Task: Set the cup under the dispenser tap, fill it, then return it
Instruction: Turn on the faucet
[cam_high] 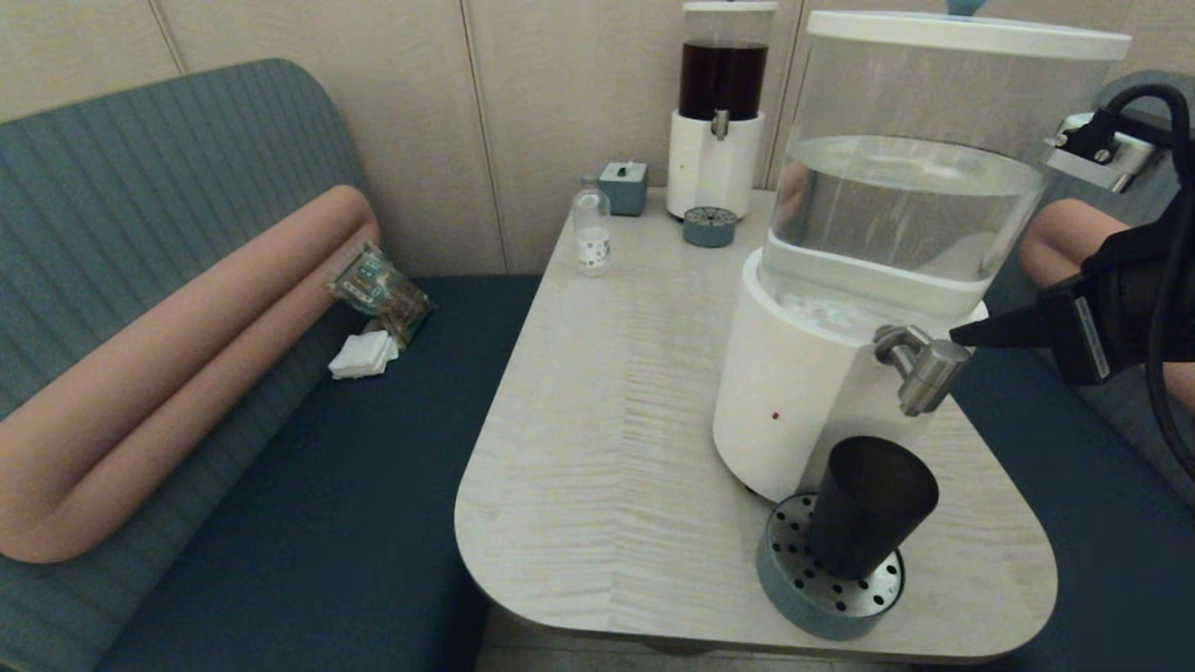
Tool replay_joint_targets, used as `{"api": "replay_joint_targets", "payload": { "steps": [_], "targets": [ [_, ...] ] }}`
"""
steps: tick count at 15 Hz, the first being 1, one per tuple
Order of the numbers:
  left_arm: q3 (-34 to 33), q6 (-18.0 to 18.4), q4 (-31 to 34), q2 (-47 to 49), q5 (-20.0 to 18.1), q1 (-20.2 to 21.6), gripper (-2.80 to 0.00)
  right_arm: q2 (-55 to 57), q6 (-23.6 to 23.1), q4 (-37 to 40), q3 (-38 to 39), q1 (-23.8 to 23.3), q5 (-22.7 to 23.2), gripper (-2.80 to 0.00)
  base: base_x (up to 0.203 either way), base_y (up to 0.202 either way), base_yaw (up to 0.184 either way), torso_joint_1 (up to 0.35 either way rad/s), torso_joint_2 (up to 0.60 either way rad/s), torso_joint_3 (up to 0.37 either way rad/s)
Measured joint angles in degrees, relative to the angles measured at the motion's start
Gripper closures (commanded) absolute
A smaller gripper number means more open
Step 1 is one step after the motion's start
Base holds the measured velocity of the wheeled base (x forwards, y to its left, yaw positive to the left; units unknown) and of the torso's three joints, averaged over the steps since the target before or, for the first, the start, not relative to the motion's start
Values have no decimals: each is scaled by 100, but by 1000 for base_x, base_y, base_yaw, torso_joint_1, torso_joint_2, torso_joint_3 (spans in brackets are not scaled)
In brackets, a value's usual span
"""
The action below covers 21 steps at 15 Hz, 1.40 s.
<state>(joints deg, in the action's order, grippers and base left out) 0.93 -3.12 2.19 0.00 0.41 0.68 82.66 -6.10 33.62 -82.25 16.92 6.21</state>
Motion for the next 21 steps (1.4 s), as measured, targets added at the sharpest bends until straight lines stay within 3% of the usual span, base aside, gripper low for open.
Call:
{"api": "replay_joint_targets", "payload": {
  "steps": [10, 21],
  "targets": [
    [0, 1, 0, 0, -1, 0, 0, -48, -497, -82, 111, 118, 32, 0, 0, 0, 0, 0, 0, 0],
    [-5, -2, -2, 0, 1, 0, 0, 234, -646, -330, -9, 267, 73, 0, 0, 0, 0, 0, 0, 0]
  ]
}}
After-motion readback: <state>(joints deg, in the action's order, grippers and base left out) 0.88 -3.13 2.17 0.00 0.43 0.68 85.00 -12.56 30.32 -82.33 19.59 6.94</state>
